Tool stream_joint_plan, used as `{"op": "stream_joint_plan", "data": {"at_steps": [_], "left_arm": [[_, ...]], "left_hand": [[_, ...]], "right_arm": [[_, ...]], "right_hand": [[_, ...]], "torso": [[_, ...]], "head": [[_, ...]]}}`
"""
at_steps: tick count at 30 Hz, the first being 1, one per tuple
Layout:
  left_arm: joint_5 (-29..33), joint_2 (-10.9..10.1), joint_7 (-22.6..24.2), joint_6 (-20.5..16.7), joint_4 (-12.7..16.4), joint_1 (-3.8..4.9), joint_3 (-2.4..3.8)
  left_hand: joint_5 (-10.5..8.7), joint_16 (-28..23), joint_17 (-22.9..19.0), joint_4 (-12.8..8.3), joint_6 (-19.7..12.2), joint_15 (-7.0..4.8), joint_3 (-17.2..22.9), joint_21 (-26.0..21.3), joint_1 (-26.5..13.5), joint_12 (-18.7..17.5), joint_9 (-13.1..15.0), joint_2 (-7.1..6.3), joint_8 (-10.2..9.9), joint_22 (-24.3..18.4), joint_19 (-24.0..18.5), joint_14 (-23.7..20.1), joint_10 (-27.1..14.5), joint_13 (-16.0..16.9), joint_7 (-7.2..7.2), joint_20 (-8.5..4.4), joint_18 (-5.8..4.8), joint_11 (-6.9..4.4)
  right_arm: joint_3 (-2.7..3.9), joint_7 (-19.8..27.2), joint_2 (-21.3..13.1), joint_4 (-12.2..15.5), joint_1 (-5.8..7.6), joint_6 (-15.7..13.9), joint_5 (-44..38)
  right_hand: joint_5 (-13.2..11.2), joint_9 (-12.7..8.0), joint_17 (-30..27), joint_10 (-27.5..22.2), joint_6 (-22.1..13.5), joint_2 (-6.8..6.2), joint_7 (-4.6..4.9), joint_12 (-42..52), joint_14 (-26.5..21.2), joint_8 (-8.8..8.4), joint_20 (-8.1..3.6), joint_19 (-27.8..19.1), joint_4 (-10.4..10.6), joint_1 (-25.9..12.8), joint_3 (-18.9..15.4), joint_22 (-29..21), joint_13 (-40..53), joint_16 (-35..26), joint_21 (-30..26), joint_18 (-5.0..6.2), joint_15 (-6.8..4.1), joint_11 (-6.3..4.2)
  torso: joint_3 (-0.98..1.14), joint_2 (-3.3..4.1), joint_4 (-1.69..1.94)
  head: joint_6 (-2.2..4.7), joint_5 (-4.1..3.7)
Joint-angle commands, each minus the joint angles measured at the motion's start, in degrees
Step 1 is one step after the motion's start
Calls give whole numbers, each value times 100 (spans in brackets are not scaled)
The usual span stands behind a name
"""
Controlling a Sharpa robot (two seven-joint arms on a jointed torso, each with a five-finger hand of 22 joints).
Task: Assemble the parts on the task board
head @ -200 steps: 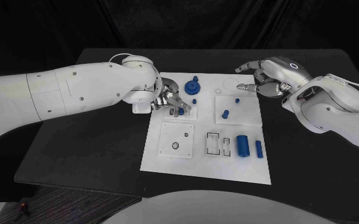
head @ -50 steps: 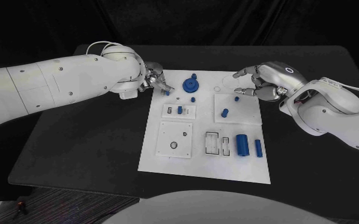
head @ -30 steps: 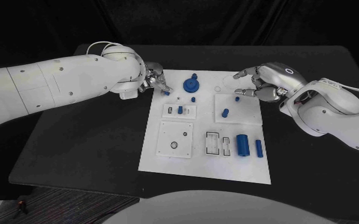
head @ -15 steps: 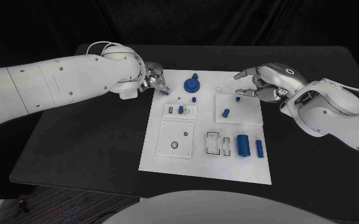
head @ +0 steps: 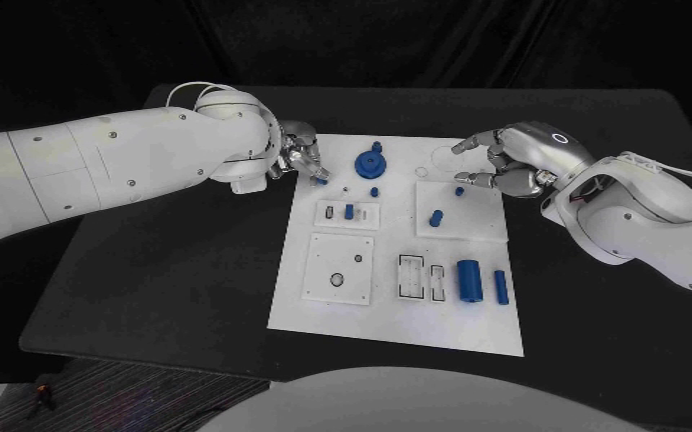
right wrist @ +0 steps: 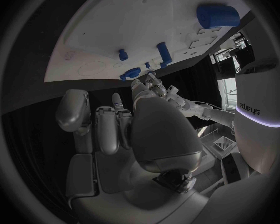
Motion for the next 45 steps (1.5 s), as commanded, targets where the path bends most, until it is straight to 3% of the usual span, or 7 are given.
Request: {"op": "stream_joint_plan", "data": {"at_steps": [1, 13, 18, 24, 30, 36, 45], "left_arm": [[362, -30, 85, -87, 66, -12, 4], [560, -305, -262, 49, 575, -1, 6], [569, -377, -400, 178, 699, 1, 7], [572, -433, -503, 252, 819, 3, 6], [550, -466, -539, 253, 909, 2, 6], [540, -500, -535, 235, 969, 1, 5], [537, -504, -497, 170, 989, -7, 3]], "left_hand": [[58, 15, 1509, -104, 33, -12, 168, -14, -37, 20, 12, -13, -31, 613, 5, 605, 607, 1505, -5, -29, 32, -30], [91, 15, 1509, -98, 70, -11, 239, -16, -119, 20, 17, -37, -25, 622, 11, 605, 607, 1505, -4, -30, 31, -28], [92, 15, 1509, -95, 74, -12, 245, -16, -131, 20, 17, -38, -25, 623, 11, 605, 607, 1505, -4, -30, 31, -28], [95, 15, 1509, -95, 75, -12, 252, -21, -137, 20, 16, -39, -26, 621, 8, 605, 607, 1505, -5, -30, 32, -29], [98, 15, 1509, -95, 67, -11, 279, -28, -156, 20, 11, -38, -39, 620, 4, 605, 607, 1505, -4, -30, 34, -29], [100, 15, 1509, -91, 67, -11, 298, -29, -173, 20, 9, -31, -44, 622, 6, 605, 607, 1505, -2, -30, 33, -29], [99, 15, 1509, -82, 69, -10, 320, -43, -198, 20, 7, -21, -49, 617, -4, 605, 607, 1505, 1, -29, 37, -26]], "right_arm": [[3, -110, -14, 16, -12, 23, -13], [3, -124, -47, 32, -11, 30, -13], [3, -127, -52, 34, -11, 25, -13], [3, -130, -61, 37, -11, 19, -13], [3, -126, -56, 35, -11, 12, -13], [3, -124, -42, 27, -11, 13, -13], [3, -108, -34, 17, -13, 9, -13]], "right_hand": [[37, -9, 592, -29, 14, 21, 7, -29, 356, -23, -8, -39, -31, 24, 8, 743, 642, -28, -50, 119, 41, 5], [45, -15, 575, -42, 5, 23, 2, -43, 351, -34, -8, -47, -42, 35, 10, 736, 624, -46, -79, 124, 39, 2], [50, -17, 570, -40, 1, 21, 0, -41, 349, -37, -8, -46, -41, 32, 7, 736, 626, -51, -77, 124, 38, 1], [55, -19, 568, -43, -3, 21, -1, -45, 348, -41, -8, -48, -42, 32, 6, 734, 622, -54, -85, 125, 38, -1], [55, -19, 568, -43, -3, 21, -1, -45, 348, -41, -8, -48, -42, 32, 6, 734, 622, -54, -85, 125, 38, -1], [55, -19, 568, -43, -3, 21, -1, -45, 348, -41, -8, -48, -42, 32, 6, 734, 622, -54, -85, 125, 38, -1], [63, -22, 563, -47, -7, 19, -4, -49, 347, -45, -8, -50, -44, 33, 5, 733, 617, -59, -92, 126, 37, -2]], "torso": [[-2, 3, -1], [3, -4, -8], [4, -4, -7], [16, -12, -3], [3, -11, 0], [1, -9, -16], [1, -3, 2]], "head": [[0, -20], [0, -12], [0, -42], [0, -42], [0, -17], [0, 15], [0, 4]]}}
